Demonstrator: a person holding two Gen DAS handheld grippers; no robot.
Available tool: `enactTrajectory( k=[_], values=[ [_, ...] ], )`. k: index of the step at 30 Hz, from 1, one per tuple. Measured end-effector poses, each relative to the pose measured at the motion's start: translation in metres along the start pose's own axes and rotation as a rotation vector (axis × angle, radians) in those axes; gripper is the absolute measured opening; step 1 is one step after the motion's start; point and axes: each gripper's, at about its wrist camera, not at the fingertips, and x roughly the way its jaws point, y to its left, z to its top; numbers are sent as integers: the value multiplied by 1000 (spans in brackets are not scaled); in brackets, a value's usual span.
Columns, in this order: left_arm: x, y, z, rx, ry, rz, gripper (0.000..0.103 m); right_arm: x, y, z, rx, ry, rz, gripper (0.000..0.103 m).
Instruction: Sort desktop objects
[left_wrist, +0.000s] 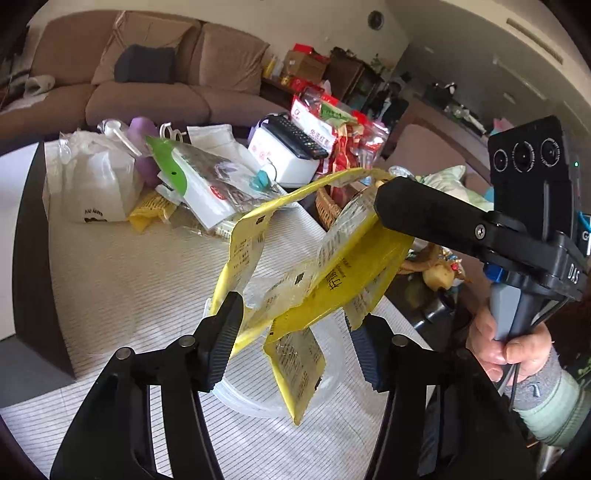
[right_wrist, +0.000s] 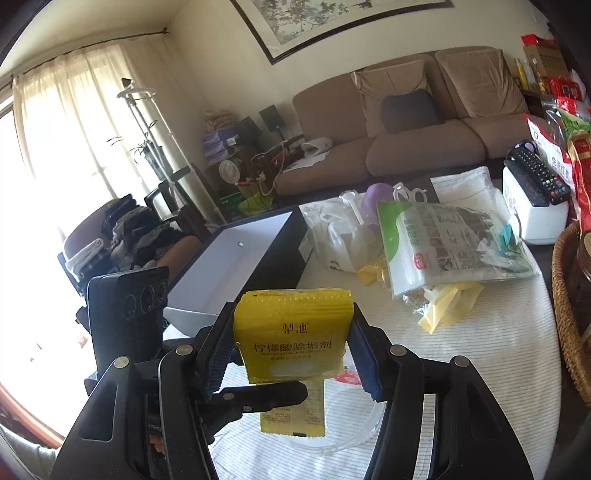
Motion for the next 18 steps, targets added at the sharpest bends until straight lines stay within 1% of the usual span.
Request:
enactTrajectory(
  k=[2,4,5,7,8,9,11,13,16,18],
  values=[
    [-7,-14,-1,86,-18,82,56,-3,3,3,-3,-10,9,60],
    [-9,-25,-3,159,-30,103,56,-5,6,6,-13,-15,7,60],
    [-10,-28,-4,170,-34,114,55,-5,8,8,-17,-15,11,60],
    [-5,-28,-6,158,-17,109,32,-6,12,9,-26,-16,16,60],
    [-3,-27,-6,146,-9,112,19,-6,13,8,-27,-15,19,60],
    [-2,-25,-6,135,-7,114,17,-6,15,8,-28,-14,20,60],
    [-2,-21,-5,107,-4,77,15,-6,18,5,-36,-10,6,60],
    [-5,-20,-5,97,-13,62,14,-6,18,2,-36,-3,-6,60],
    [-9,-24,-5,111,-51,84,13,-12,15,0,-21,-11,-5,60],
    [-9,-25,-2,116,-77,84,13,-16,15,2,-22,-21,-7,60]
  ],
)
